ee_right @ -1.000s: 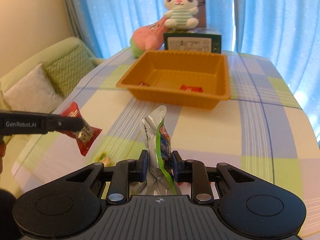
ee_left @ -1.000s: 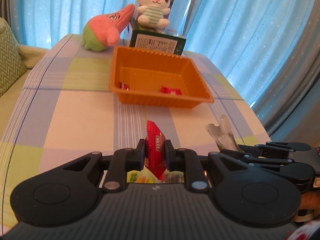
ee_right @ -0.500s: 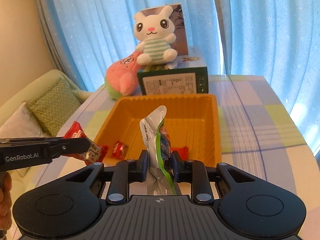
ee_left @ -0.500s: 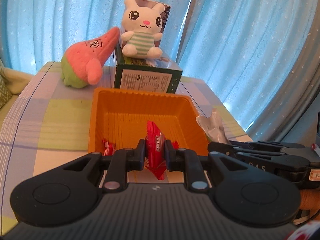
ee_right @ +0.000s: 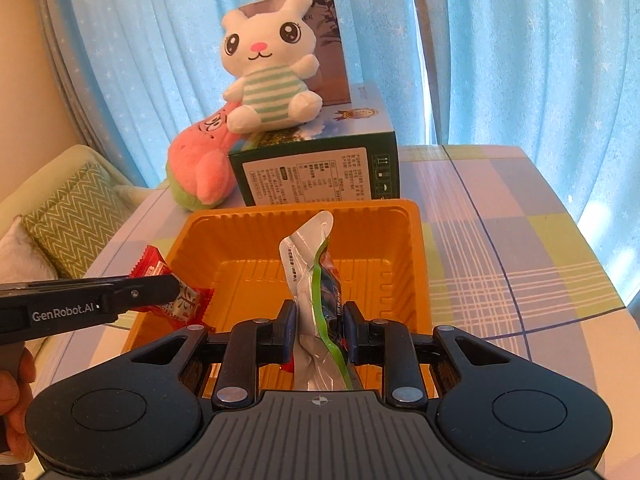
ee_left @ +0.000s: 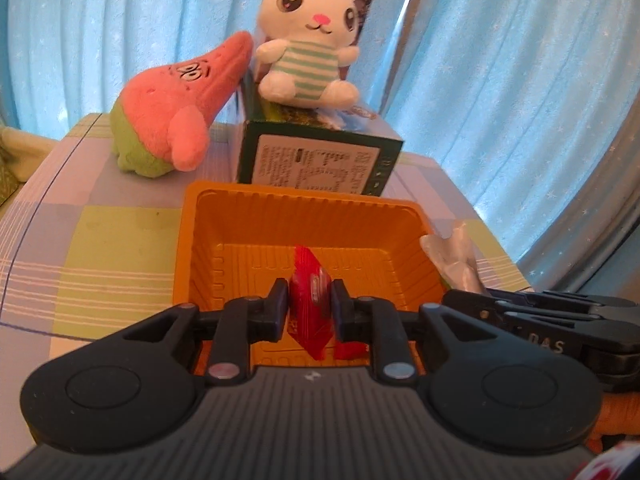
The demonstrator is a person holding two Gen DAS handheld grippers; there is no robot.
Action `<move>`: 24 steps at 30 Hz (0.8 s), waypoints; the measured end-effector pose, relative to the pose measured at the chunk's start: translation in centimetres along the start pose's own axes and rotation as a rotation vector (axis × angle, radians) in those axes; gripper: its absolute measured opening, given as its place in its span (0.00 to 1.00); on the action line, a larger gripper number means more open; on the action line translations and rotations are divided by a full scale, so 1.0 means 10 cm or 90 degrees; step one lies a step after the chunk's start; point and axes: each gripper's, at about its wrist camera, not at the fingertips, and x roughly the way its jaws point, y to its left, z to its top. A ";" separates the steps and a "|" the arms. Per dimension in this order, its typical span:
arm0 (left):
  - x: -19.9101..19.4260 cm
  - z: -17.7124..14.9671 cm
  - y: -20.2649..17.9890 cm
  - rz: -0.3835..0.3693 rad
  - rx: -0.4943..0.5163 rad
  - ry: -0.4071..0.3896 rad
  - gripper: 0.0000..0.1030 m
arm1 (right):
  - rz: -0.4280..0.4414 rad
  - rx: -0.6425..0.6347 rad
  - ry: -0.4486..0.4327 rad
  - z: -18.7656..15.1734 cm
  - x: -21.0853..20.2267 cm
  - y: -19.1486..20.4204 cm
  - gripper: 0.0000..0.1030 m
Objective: Organize snacks
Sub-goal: 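Carry the red bar and clear wrapper into the orange tray and release both, then withdraw both tools from the tray back over the table snacks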
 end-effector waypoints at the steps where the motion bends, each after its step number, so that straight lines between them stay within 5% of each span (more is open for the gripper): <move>1: 0.00 -0.02 0.01 0.008 -0.003 0.000 0.34 | 0.000 0.001 0.001 -0.01 0.00 -0.01 0.24; 7: -0.09 -0.13 0.03 0.025 0.021 0.000 0.39 | -0.003 0.011 0.007 -0.03 0.03 -0.06 0.24; 18: -0.37 -0.32 0.05 0.030 0.025 -0.015 0.64 | 0.017 0.045 -0.013 0.15 0.13 -0.06 0.25; 20: -0.43 -0.38 0.07 0.030 0.019 -0.015 0.67 | 0.011 0.051 -0.008 0.16 0.14 -0.07 0.30; 22: -0.49 -0.45 0.09 0.031 0.009 -0.011 0.70 | 0.005 0.061 -0.016 0.13 0.09 -0.09 0.59; 24: -0.56 -0.54 0.11 0.034 0.000 -0.008 0.71 | 0.007 0.063 -0.022 0.07 0.00 -0.10 0.60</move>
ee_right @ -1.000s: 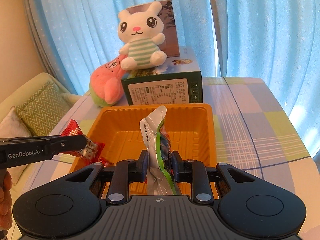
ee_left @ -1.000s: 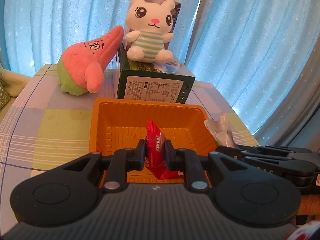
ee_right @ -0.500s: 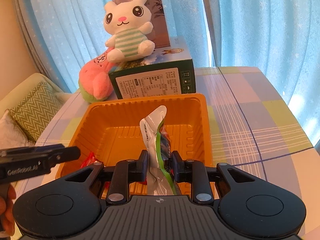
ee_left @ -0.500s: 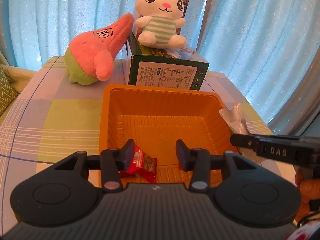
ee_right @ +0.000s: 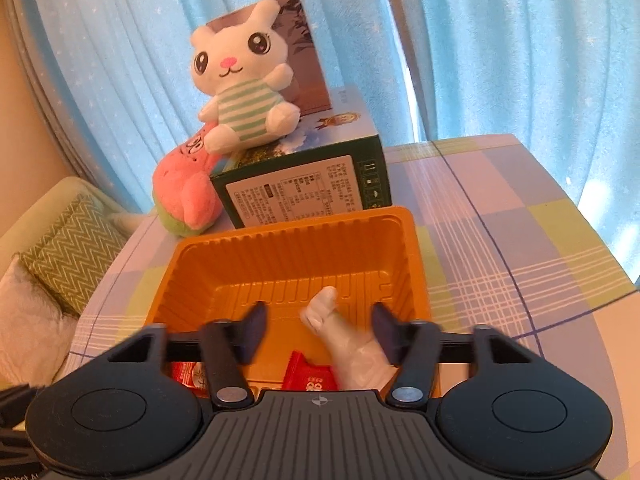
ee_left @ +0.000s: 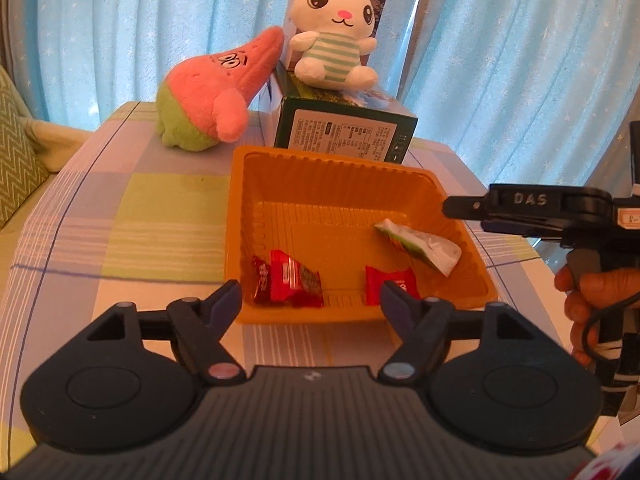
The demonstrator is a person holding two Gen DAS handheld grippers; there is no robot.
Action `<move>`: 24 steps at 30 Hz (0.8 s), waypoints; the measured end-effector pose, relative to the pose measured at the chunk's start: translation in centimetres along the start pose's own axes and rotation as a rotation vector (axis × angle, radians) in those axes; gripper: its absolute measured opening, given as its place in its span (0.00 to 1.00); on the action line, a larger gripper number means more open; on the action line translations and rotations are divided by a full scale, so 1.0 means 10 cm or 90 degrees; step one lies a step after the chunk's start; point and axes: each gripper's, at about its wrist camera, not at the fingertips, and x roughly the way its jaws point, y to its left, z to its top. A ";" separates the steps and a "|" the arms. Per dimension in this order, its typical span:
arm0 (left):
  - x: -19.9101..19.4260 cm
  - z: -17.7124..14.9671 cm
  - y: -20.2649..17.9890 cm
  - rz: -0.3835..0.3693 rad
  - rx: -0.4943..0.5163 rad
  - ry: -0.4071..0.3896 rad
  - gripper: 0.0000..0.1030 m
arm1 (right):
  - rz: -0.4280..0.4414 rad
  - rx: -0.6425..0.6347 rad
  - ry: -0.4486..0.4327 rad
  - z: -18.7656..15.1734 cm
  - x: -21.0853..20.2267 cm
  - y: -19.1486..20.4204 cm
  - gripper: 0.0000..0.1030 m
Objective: Organize snacks
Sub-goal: 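Withdraw both tools from the tray back over the table snacks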
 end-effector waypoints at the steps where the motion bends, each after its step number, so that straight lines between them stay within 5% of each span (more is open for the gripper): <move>1: -0.04 -0.05 0.00 0.001 -0.003 0.003 0.71 | -0.001 -0.003 0.003 -0.04 -0.05 -0.01 0.60; 24: -1.44 -1.13 -0.25 0.090 0.012 -0.028 0.71 | -0.049 0.036 0.007 -1.52 -1.91 0.17 0.60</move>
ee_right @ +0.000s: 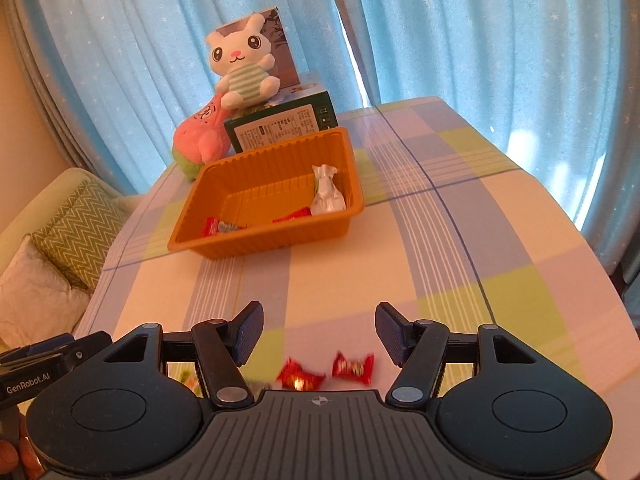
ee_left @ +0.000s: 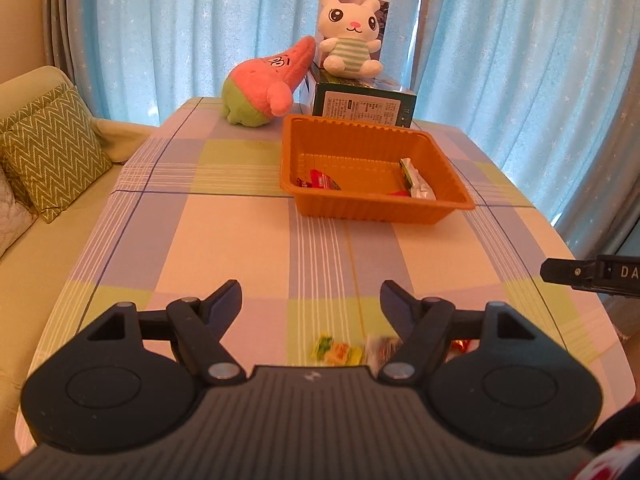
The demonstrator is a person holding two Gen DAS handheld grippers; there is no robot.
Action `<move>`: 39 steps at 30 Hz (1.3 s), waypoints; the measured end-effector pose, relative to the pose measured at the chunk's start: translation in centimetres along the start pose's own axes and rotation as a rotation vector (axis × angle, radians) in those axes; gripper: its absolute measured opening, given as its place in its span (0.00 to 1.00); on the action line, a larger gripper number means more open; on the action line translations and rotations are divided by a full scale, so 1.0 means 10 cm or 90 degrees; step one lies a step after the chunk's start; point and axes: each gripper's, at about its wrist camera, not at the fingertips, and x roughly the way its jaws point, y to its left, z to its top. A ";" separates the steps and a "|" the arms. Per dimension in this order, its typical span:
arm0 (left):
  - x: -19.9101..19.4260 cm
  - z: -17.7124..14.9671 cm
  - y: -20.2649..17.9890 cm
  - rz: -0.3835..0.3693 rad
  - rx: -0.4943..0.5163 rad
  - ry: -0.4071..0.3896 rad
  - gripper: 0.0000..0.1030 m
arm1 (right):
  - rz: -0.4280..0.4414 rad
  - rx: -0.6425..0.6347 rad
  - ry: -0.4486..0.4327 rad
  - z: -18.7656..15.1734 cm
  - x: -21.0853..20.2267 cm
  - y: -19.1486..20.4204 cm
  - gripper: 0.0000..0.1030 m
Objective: Organize snacks
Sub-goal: 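Withdraw both tools from the tray back over the table snacks, then grasp a small brown candy with the left tool while the right tool grasps another brown candy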
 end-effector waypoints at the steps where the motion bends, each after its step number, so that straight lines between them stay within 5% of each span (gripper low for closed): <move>1: -0.05 -0.04 0.01 -0.002 -0.003 0.000 0.71 | -0.001 -0.002 0.001 -0.05 -0.05 0.01 0.60; 16: -0.59 -0.51 -0.06 -0.023 0.017 0.000 0.71 | -0.019 -0.028 0.004 -0.60 -0.56 0.08 0.60; 22: -0.57 -0.62 -0.08 -0.026 0.005 0.049 0.76 | -0.019 -0.037 0.010 -0.70 -0.61 0.09 0.60; 39: -0.41 -0.71 -0.08 -0.029 0.016 0.086 0.80 | -0.018 -0.040 0.030 -0.80 -0.45 0.09 0.60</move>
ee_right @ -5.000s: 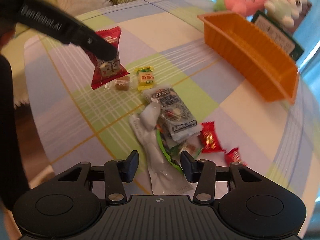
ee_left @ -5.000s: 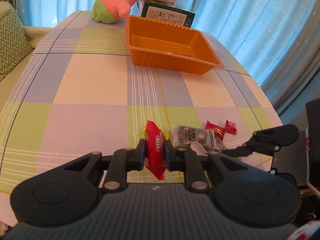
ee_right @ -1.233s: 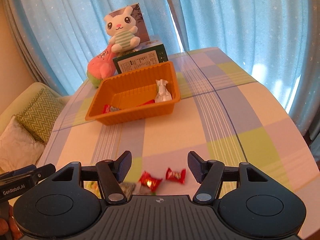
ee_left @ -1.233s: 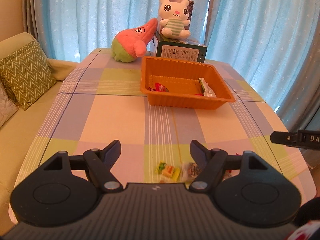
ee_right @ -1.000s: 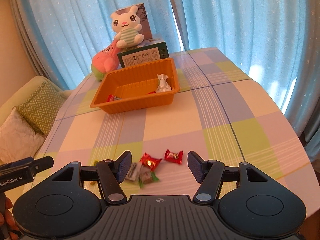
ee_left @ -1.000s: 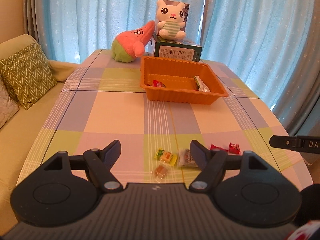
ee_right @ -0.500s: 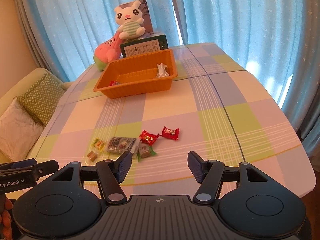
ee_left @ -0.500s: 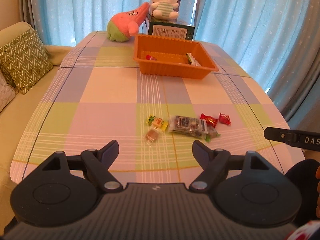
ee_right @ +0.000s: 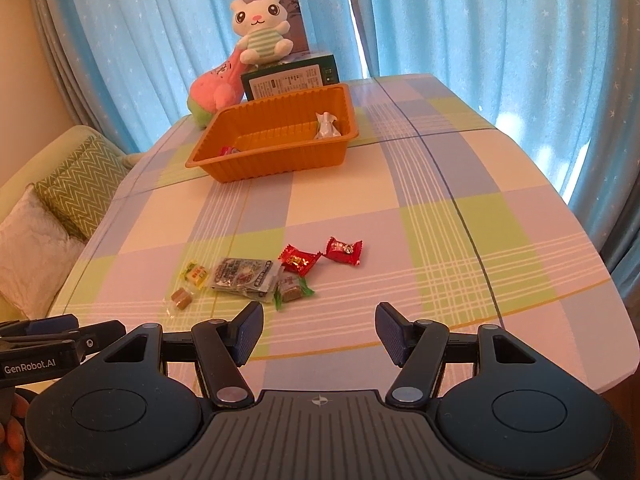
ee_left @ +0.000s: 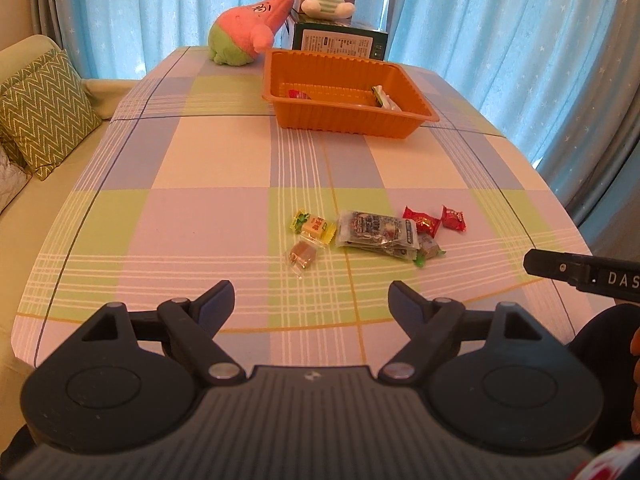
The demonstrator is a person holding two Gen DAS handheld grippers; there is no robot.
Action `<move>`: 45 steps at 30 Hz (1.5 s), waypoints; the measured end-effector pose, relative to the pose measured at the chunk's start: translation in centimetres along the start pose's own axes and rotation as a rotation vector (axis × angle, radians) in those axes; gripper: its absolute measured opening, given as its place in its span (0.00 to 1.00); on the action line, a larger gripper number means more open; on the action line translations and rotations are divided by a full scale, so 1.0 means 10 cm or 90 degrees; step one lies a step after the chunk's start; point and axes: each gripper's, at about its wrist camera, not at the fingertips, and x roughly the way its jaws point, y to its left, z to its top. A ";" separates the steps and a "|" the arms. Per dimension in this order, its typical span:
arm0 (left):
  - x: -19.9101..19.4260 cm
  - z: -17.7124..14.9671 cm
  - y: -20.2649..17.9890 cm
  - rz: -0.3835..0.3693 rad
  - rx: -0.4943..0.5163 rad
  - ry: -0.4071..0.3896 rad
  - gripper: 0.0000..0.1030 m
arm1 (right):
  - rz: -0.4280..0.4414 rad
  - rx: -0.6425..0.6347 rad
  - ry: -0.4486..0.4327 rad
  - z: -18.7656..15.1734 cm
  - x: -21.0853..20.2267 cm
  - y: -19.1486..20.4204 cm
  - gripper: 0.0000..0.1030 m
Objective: Organize snacks
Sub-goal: 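Grasp a small brown candy with the left tool while the right tool grasps another brown candy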
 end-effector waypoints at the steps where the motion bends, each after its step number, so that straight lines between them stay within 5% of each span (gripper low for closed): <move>1: 0.02 0.00 0.00 -0.001 0.001 0.003 0.80 | 0.000 0.000 0.000 0.00 0.02 0.00 0.60; 11: 0.32 0.03 0.12 0.005 0.007 0.030 0.78 | -0.002 -0.008 0.028 -0.09 0.36 0.00 0.60; 22: 0.89 0.22 0.17 -0.021 0.048 0.052 0.58 | -0.005 -0.001 0.053 -0.08 0.74 -0.05 0.60; 27: 1.12 0.30 0.15 -0.031 0.071 0.067 0.41 | -0.001 0.006 0.061 -0.05 0.86 -0.08 0.60; 34: 1.30 0.32 0.09 -0.032 0.121 0.073 0.36 | 0.002 0.008 0.070 -0.04 1.02 -0.06 0.60; 38: 1.31 0.32 0.04 -0.025 0.149 0.076 0.18 | 0.003 0.002 0.075 -0.04 1.09 -0.04 0.60; 45: 1.23 0.26 0.02 -0.017 0.119 0.074 0.18 | 0.012 -0.015 0.076 -0.05 1.17 0.02 0.60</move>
